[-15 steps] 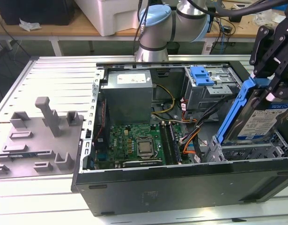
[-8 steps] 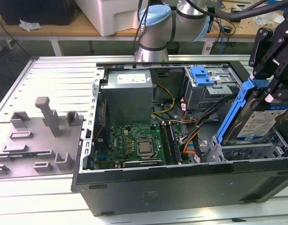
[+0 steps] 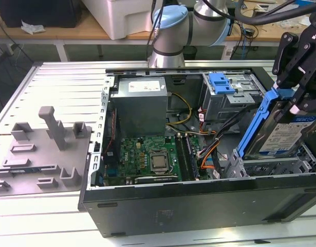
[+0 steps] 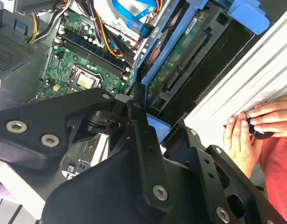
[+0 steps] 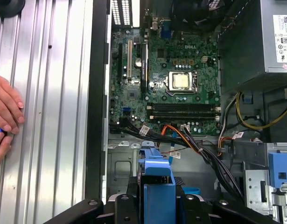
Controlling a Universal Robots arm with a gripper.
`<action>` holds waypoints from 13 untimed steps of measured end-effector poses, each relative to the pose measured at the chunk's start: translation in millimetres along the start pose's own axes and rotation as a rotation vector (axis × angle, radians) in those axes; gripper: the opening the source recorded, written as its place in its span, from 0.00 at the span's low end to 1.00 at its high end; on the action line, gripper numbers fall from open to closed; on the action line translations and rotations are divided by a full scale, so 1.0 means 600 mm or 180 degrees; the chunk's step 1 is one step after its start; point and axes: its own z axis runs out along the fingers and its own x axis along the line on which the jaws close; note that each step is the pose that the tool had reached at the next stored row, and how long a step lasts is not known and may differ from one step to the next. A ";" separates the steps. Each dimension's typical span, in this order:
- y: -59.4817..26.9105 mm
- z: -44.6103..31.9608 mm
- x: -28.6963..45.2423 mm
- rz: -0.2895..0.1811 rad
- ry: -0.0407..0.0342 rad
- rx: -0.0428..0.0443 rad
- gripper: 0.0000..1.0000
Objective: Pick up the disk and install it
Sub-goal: 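Insert the disk into the insertion slot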
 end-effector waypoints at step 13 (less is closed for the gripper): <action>-0.002 0.011 0.000 -0.0001 0.0000 0.0008 0.37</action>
